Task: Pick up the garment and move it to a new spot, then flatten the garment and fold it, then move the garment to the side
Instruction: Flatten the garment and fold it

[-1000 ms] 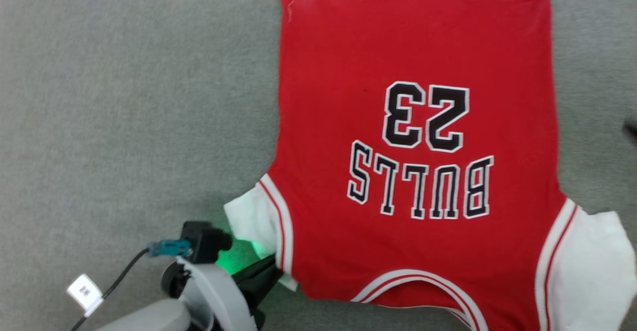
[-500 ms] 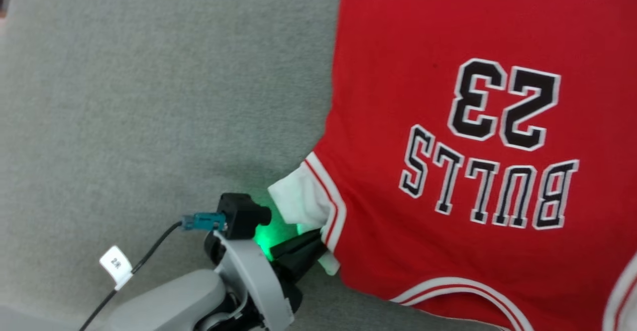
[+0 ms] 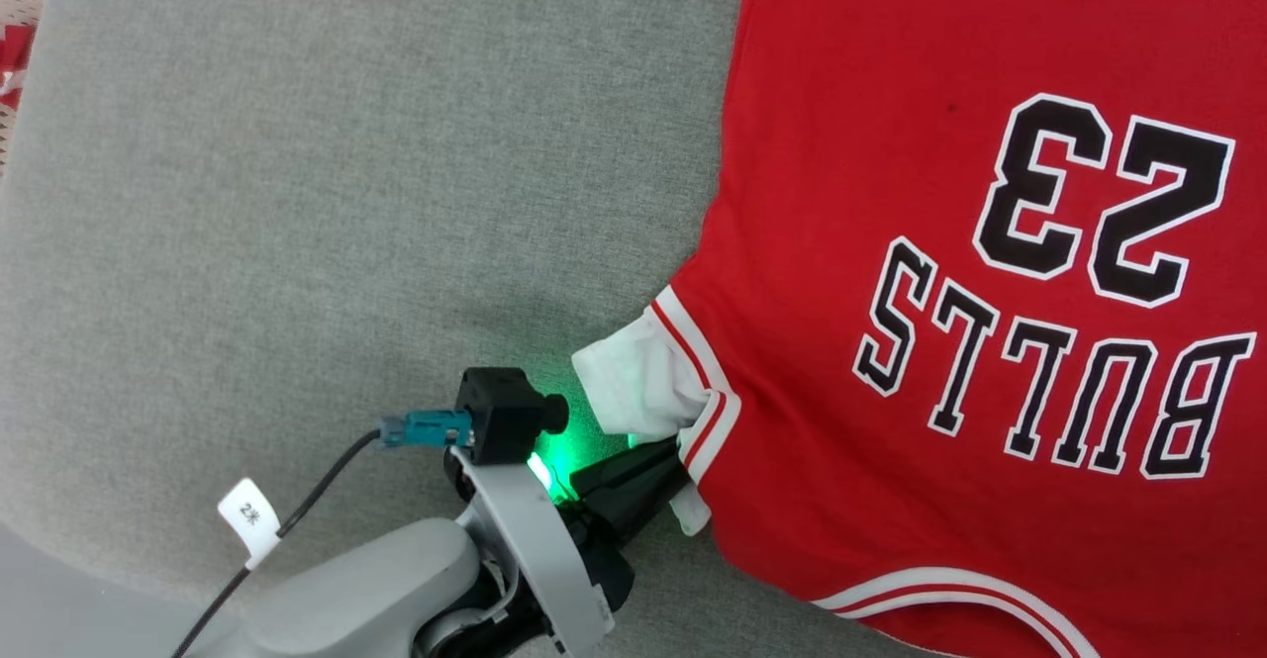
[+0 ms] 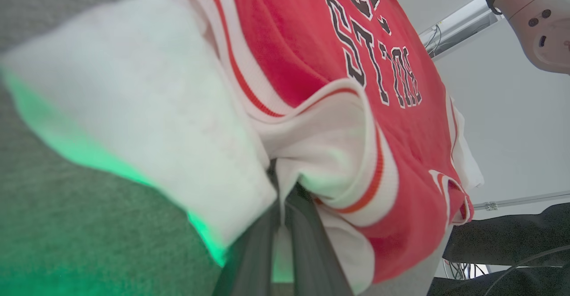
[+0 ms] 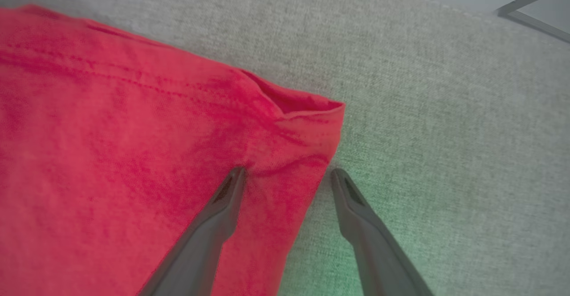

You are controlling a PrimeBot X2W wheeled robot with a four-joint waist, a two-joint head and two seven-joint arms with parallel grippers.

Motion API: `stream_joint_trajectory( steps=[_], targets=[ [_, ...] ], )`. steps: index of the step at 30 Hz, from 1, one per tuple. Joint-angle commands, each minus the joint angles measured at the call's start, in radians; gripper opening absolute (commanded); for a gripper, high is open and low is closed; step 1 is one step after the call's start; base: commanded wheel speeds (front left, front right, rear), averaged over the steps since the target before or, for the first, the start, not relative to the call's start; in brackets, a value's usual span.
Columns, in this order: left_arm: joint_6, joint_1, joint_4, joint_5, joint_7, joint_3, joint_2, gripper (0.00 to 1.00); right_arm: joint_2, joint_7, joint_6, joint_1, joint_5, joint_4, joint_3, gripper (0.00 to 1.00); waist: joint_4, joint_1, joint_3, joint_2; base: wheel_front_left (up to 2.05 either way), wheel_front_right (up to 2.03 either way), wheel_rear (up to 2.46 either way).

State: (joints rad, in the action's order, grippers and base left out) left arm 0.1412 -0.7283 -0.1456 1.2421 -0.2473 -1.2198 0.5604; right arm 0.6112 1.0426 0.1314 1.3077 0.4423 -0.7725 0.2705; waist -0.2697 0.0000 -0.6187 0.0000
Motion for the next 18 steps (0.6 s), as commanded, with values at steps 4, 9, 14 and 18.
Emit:
stream_joint_trajectory(
  steps=[4,9,14,18],
  targets=[
    [-0.023,0.028,-0.115,0.021,0.016,-0.013,-0.008,0.0,0.007,-0.041,-0.002,-0.064,0.037,-0.016,0.04,0.0,0.014,0.0,0.015,0.0,0.0,0.0,0.0],
    [-0.021,0.041,-0.124,0.023,0.008,-0.011,0.007,0.0,0.042,-0.114,-0.002,-0.096,0.093,0.043,0.116,0.0,0.039,0.0,0.059,0.0,0.0,0.0,0.0],
    [-0.021,0.089,-0.114,0.033,-0.001,0.0,0.049,0.0,0.133,-0.125,-0.002,-0.176,0.233,0.194,0.218,0.0,0.079,0.0,0.133,0.0,0.0,0.0,0.0],
    [-0.026,0.124,-0.088,0.034,-0.005,0.014,0.078,0.0,0.237,-0.131,-0.002,-0.291,0.346,0.337,0.262,0.0,0.108,0.0,0.189,0.0,0.0,0.0,0.0]
  ],
)
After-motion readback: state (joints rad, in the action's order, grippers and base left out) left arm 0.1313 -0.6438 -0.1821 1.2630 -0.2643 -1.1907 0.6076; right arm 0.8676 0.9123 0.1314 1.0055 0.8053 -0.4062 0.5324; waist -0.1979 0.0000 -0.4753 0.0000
